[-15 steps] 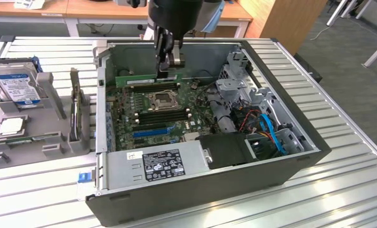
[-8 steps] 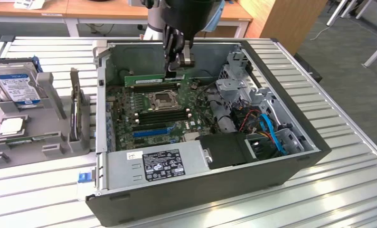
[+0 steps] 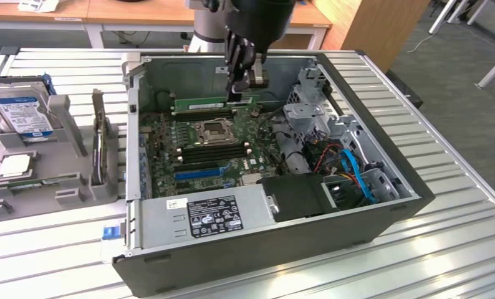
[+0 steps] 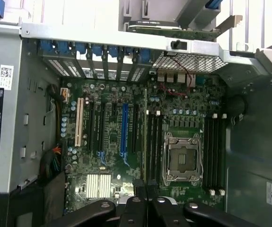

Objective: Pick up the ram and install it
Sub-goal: 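Pick up the ram and move it above insertion slot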

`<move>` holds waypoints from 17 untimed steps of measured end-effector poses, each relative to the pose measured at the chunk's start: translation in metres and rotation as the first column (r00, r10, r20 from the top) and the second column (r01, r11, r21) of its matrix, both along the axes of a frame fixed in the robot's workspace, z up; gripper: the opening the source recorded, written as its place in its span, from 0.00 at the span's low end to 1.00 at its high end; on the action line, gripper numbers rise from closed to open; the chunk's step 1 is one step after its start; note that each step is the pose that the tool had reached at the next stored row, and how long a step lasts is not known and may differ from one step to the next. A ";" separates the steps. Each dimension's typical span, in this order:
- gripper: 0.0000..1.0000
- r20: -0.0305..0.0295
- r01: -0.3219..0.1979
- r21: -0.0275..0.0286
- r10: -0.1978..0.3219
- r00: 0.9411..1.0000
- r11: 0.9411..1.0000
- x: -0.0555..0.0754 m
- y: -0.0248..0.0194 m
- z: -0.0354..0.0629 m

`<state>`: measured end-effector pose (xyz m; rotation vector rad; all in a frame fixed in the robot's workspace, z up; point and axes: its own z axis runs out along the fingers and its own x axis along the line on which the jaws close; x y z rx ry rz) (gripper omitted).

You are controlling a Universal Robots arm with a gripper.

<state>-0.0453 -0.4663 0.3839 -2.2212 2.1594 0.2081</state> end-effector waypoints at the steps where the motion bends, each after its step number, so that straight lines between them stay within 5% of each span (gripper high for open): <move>1: 0.12 0.000 0.000 0.000 0.000 1.000 1.000 0.002 0.0000 0.0000; 17: 0.12 0.000 0.000 -0.003 0.000 1.000 1.000 0.003 0.0004 -0.0002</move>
